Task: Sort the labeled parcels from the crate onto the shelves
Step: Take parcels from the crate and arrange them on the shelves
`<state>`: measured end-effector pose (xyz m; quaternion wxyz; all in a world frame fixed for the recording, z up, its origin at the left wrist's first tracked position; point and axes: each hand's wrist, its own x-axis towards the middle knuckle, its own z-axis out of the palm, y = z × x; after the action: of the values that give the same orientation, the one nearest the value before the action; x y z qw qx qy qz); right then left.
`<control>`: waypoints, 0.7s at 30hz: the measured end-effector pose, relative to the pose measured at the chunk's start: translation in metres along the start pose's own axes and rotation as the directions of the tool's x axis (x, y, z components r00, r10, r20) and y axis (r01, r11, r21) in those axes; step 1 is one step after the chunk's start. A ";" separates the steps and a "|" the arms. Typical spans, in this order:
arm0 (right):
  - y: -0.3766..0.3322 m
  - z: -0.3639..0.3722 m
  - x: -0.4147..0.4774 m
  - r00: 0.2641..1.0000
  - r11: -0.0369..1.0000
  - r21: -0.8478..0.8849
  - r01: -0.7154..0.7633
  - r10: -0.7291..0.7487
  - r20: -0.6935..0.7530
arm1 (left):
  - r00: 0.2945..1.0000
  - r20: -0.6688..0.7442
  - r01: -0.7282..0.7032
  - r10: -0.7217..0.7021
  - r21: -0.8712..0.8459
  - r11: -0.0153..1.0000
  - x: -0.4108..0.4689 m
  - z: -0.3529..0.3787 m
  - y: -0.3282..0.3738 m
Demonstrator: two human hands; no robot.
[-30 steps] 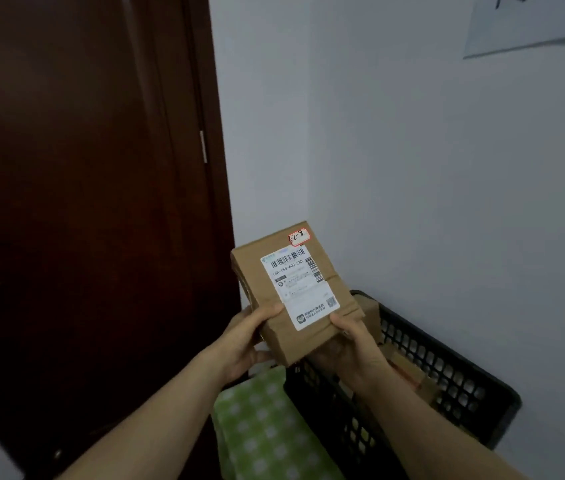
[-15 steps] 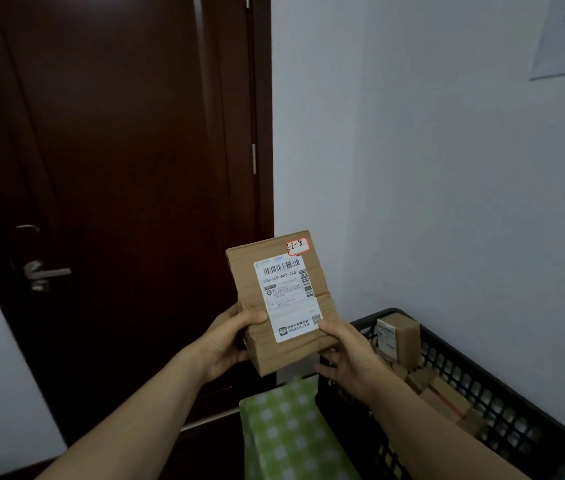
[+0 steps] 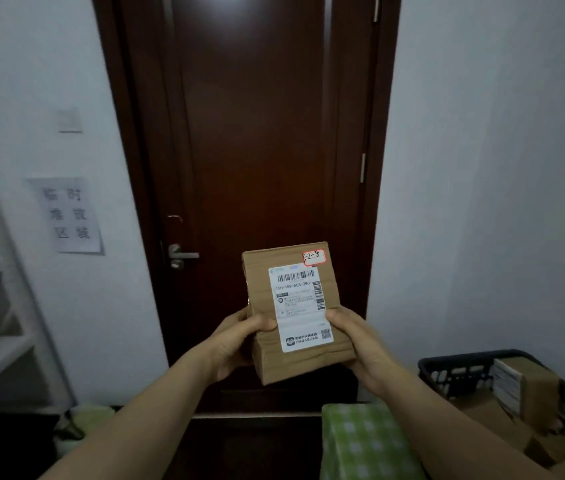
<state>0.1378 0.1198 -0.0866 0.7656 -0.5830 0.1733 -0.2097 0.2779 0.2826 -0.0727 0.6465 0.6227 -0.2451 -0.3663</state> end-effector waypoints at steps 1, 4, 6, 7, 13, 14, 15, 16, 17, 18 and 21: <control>0.001 0.012 0.003 1.000 1.000 0.003 0.009 -0.009 0.025 | 1.000 -0.029 -0.002 0.002 -0.013 1.000 -0.007 -0.010 0.001; 0.007 0.048 0.010 0.994 1.000 0.006 0.000 -0.001 0.113 | 0.989 -0.146 -0.042 0.036 -0.039 0.998 -0.035 -0.036 0.005; 0.013 0.074 0.017 0.986 1.000 0.021 -0.020 0.016 0.168 | 0.956 -0.286 -0.077 0.062 -0.042 0.996 -0.058 -0.052 0.007; 0.017 0.089 0.020 0.980 0.999 0.021 -0.034 0.029 0.198 | 0.927 -0.368 -0.092 0.068 -0.048 0.995 -0.071 -0.060 0.008; 0.053 0.192 0.016 0.891 0.988 0.022 -0.150 0.125 0.437 | 0.688 -0.722 -0.177 0.079 -0.061 0.982 -0.157 -0.115 0.013; 0.057 0.208 0.011 0.868 0.986 0.025 -0.166 0.134 0.478 | 0.653 -0.753 -0.207 0.083 -0.072 0.976 -0.171 -0.123 0.013; 0.061 0.222 0.006 0.847 0.983 0.020 -0.182 0.146 0.511 | 0.624 -0.776 -0.229 0.091 -0.070 0.971 -0.184 -0.131 0.013; 0.063 0.236 0.001 0.831 0.982 0.012 -0.189 0.153 0.535 | 0.603 -0.791 -0.253 0.104 -0.066 0.965 -0.197 -0.138 0.012; 0.064 0.249 -0.004 0.819 0.982 0.007 -0.190 0.155 0.553 | 0.584 -0.804 -0.273 0.114 -0.062 0.960 -0.209 -0.144 0.011; 0.065 0.262 -0.009 0.809 0.983 0.002 -0.186 0.152 0.567 | 0.564 -0.817 -0.285 0.125 -0.051 0.957 -0.221 -0.150 0.010; 0.063 0.296 -0.028 0.785 0.987 -0.021 -0.159 0.139 0.604 | 0.527 -0.836 -0.300 0.152 -0.016 0.954 -0.255 -0.162 0.007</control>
<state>0.2729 0.3919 -0.0700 0.8038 -0.5920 -0.0372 0.0452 0.2486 0.5826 -0.0473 0.7741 0.6308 0.0378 0.0377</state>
